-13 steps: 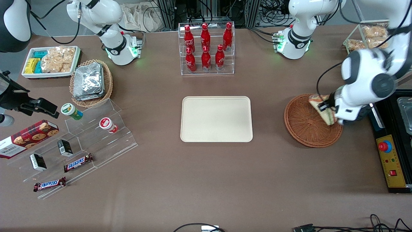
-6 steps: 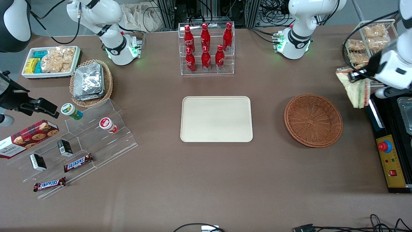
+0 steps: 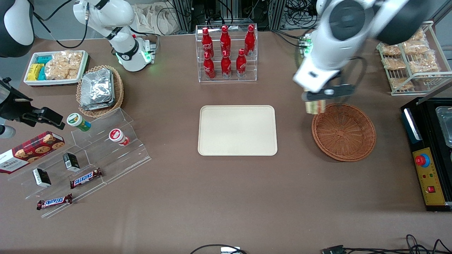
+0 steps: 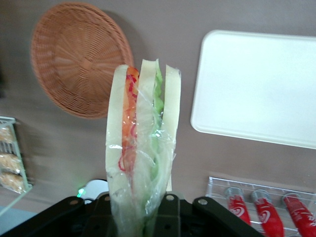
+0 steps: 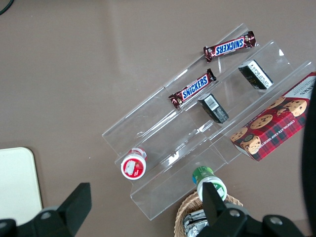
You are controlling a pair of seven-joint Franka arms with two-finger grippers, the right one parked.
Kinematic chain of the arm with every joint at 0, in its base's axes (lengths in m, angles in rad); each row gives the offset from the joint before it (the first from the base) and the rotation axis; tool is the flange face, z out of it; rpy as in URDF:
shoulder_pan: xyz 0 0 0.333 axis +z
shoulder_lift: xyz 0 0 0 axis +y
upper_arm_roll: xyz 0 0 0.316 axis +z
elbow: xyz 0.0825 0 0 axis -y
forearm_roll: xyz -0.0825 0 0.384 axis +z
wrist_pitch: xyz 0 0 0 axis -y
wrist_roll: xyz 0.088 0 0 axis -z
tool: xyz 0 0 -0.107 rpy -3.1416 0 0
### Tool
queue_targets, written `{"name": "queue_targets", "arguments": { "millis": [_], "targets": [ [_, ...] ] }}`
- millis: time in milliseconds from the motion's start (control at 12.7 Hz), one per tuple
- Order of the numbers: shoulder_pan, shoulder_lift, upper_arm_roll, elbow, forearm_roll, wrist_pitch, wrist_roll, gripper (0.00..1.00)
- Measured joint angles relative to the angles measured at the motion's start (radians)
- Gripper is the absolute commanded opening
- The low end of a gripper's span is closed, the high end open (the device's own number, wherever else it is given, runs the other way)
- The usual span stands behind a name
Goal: Place sandwich from basket to tray
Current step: 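Carry the held sandwich over to the white tray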
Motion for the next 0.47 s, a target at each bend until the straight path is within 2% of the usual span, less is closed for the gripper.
{"name": "queue_targets", "arguments": {
  "millis": [158, 237, 474],
  "targets": [
    [-0.003, 0.113, -0.152, 0.014, 0.084, 0.006, -0.146, 0.0],
    [-0.007, 0.166, -0.195, 0.013, 0.116, 0.019, -0.176, 0.0],
    [-0.008, 0.29, -0.212, -0.043, 0.147, 0.154, -0.187, 0.0]
  ]
}}
